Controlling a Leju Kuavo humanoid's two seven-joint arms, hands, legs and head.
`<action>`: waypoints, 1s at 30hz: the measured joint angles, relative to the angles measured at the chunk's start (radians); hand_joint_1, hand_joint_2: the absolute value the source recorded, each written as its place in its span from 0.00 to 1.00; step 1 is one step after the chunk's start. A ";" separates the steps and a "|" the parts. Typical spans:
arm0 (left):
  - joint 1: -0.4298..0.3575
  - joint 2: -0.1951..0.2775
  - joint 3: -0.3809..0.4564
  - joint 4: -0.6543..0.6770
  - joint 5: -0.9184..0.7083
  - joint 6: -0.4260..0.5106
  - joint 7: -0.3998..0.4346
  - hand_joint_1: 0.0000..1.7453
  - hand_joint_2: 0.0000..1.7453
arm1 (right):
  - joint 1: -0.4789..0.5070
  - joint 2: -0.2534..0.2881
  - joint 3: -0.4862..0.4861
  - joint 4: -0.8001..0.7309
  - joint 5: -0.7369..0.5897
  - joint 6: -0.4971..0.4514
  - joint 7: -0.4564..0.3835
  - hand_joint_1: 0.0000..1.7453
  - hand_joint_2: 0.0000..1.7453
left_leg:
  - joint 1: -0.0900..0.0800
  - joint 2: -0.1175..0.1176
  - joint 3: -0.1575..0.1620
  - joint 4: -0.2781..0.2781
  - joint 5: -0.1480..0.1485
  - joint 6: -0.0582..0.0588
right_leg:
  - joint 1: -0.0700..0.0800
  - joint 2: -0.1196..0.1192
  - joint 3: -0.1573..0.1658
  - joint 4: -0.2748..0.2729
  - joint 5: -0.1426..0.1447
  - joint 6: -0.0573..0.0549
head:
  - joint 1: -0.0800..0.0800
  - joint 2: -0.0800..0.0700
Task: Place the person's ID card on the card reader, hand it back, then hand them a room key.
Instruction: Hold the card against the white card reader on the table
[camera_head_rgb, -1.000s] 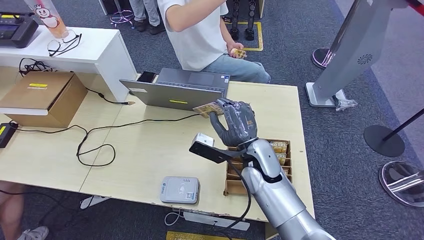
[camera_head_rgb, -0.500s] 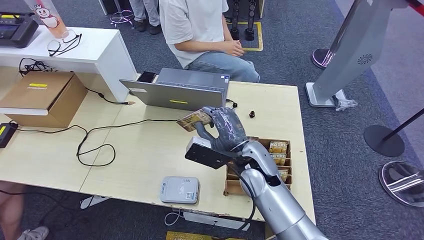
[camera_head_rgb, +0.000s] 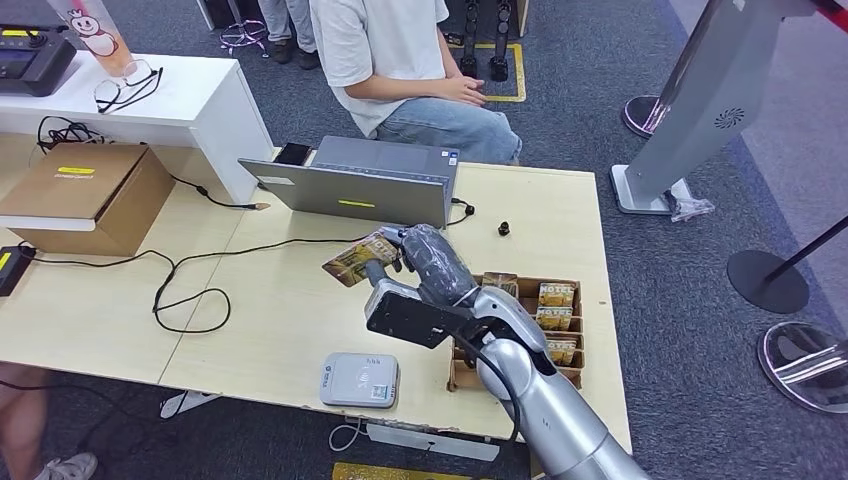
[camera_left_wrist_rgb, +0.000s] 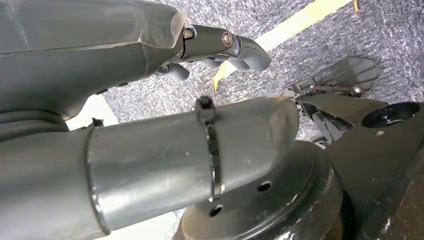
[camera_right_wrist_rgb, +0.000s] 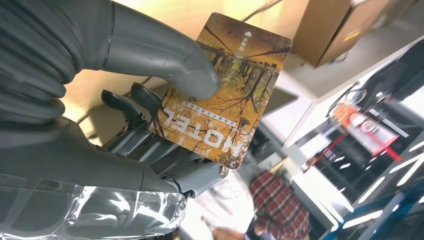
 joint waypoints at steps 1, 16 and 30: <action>0.001 0.000 0.000 0.000 0.000 -0.001 -0.001 0.00 0.00 | 0.001 -0.001 0.003 -0.001 -0.020 0.014 -0.004 1.00 1.00 | 0.000 0.000 0.000 0.000 0.000 0.000 | 0.000 0.000 0.000 0.000 0.000 0.000 | 0.000 0.000; 0.003 0.005 -0.010 0.000 0.003 0.004 -0.012 0.00 0.00 | 0.031 -0.018 0.037 -0.003 -0.212 0.156 -0.029 1.00 1.00 | 0.000 0.000 0.000 0.000 0.000 0.000 | 0.000 0.000 0.000 0.000 0.000 0.000 | 0.000 0.000; 0.002 0.013 -0.013 0.019 0.012 0.020 -0.014 0.00 0.00 | 0.061 -0.031 0.109 0.030 -0.251 0.177 -0.038 1.00 1.00 | 0.000 0.000 0.000 0.000 0.000 0.000 | 0.000 0.000 0.000 0.000 0.000 0.000 | 0.000 0.000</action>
